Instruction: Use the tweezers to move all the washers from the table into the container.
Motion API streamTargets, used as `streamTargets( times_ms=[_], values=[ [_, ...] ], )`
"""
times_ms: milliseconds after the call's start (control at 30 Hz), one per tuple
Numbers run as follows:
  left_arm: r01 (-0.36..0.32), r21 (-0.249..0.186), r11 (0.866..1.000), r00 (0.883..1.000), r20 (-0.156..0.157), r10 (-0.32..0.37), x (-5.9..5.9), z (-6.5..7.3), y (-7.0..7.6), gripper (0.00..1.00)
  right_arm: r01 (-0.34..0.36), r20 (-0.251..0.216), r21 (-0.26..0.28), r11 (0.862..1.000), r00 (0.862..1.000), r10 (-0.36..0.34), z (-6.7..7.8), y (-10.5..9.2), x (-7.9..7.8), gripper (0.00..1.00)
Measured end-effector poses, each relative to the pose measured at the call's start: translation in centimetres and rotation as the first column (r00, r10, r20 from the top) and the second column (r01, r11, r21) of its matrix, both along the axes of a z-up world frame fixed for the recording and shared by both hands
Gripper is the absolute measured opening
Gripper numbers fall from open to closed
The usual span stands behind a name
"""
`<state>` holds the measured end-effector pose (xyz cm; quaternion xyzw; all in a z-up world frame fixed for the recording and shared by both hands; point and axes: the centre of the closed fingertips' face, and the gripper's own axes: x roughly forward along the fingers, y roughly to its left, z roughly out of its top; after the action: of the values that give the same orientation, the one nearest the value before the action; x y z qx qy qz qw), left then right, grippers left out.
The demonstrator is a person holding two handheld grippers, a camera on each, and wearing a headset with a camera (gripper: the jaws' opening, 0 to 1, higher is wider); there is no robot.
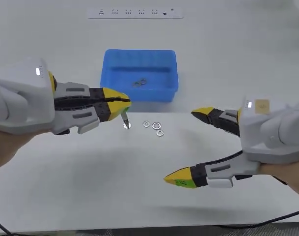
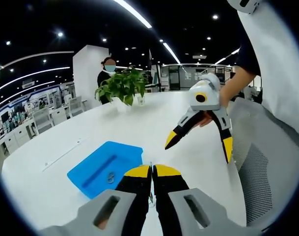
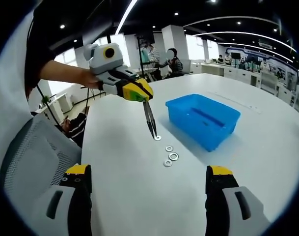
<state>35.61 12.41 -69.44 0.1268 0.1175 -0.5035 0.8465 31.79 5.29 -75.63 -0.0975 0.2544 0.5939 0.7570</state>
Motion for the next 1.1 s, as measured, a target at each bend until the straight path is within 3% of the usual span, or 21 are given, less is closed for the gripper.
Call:
streamTargets(
  times_ms=[300,1100],
  values=[
    [0.001,0.015,1.000,1.000,0.011,-0.001,0.20,-0.27,0.18,0.05,-0.001,-0.023,-0.001,1.000,1.000,0.001,-0.33,-0.18,-0.43,0.96],
    [0.004,0.011,1.000,1.000,-0.005,-0.004,0.05,-0.69,0.37,0.05,-0.007,-0.044,-0.001,1.000,0.999,0.007,-0.45,0.35,-0.55,0.95]
  ],
)
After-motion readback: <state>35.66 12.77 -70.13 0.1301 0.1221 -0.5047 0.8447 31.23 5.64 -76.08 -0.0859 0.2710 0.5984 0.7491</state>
